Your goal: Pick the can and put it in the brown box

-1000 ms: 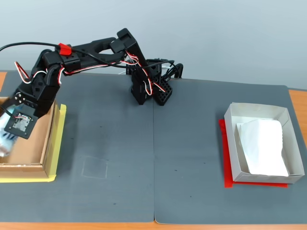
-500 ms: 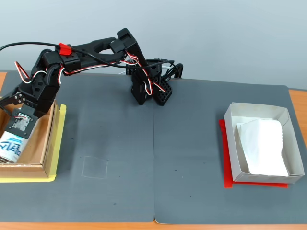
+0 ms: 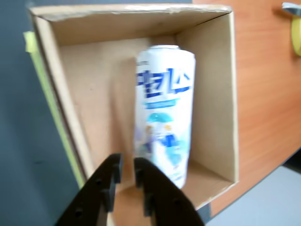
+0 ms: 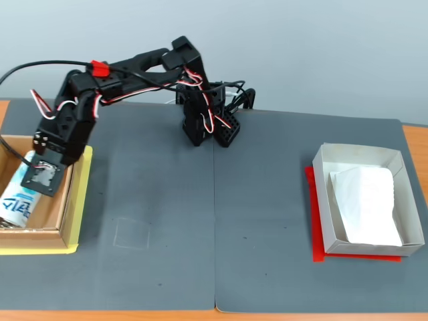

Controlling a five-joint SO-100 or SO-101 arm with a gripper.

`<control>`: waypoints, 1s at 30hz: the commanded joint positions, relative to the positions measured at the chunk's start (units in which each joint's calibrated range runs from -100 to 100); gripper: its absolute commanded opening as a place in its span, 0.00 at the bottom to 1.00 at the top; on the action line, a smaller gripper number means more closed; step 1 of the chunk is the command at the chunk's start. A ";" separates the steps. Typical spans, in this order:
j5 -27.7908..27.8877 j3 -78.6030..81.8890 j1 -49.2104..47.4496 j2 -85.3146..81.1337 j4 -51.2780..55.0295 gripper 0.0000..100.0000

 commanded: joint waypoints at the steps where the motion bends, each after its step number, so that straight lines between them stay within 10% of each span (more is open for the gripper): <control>1: -3.87 3.55 -2.07 -8.15 -0.79 0.01; 19: -21.70 32.06 -23.92 -42.46 -0.97 0.01; 30: -23.05 55.59 -36.43 -69.65 -1.05 0.01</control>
